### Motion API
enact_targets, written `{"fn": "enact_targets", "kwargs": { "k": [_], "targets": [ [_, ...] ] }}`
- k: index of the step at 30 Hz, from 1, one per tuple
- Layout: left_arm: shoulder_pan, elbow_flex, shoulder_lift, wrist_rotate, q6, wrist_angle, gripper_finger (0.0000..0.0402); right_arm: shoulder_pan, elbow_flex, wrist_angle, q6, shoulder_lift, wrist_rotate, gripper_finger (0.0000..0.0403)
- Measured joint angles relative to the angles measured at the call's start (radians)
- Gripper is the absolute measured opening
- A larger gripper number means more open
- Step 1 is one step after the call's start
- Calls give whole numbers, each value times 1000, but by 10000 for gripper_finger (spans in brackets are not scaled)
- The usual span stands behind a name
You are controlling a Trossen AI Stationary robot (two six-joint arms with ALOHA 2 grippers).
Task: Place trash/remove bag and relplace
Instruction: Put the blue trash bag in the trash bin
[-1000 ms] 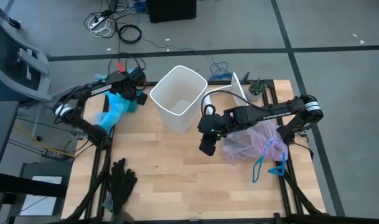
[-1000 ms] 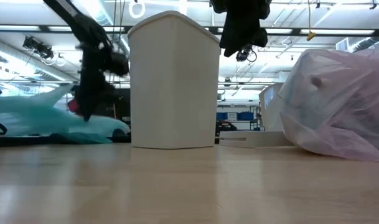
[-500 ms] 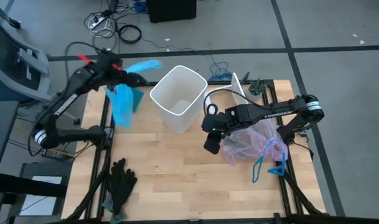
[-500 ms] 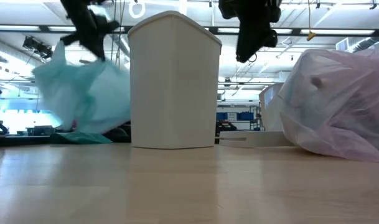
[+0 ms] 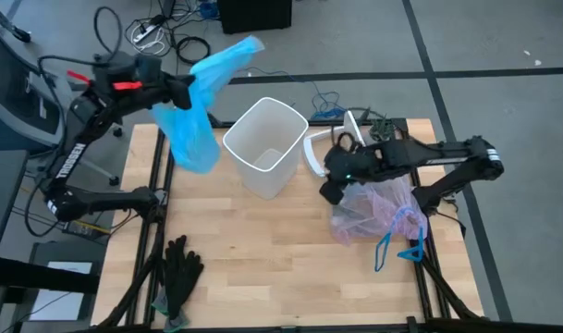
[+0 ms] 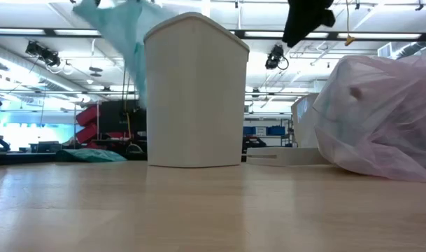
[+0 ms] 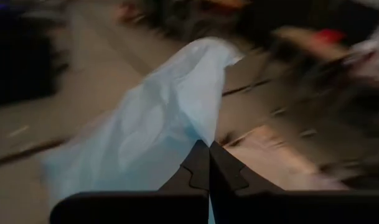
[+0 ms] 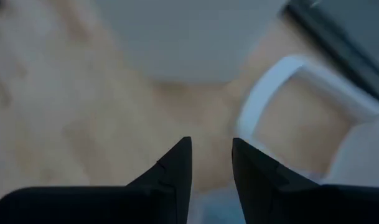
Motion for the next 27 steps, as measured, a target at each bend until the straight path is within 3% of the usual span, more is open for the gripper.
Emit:
{"fn": "enact_targets", "kwargs": {
  "k": [3, 9, 17, 24, 27],
  "targets": [
    [-40, 28, 1, 83, -28, 102, 0, -15, 0, 33, 2, -36, 80, 100],
    [-128, 52, 2, 198, -98, 303, 0, -100, 0, 247, -152, -64, 39, 100],
    [-229, 91, 16, 352, -183, 587, 0, -286, 0, 705, -272, -33, -211, 100],
    [-295, 140, 33, 371, -205, 600, 0, -419, 0, 966, -274, -2, -234, 100],
    [-316, 142, 34, 371, -208, 607, 0, -479, -1, 1035, -257, 9, -345, 100]
  ]
}}
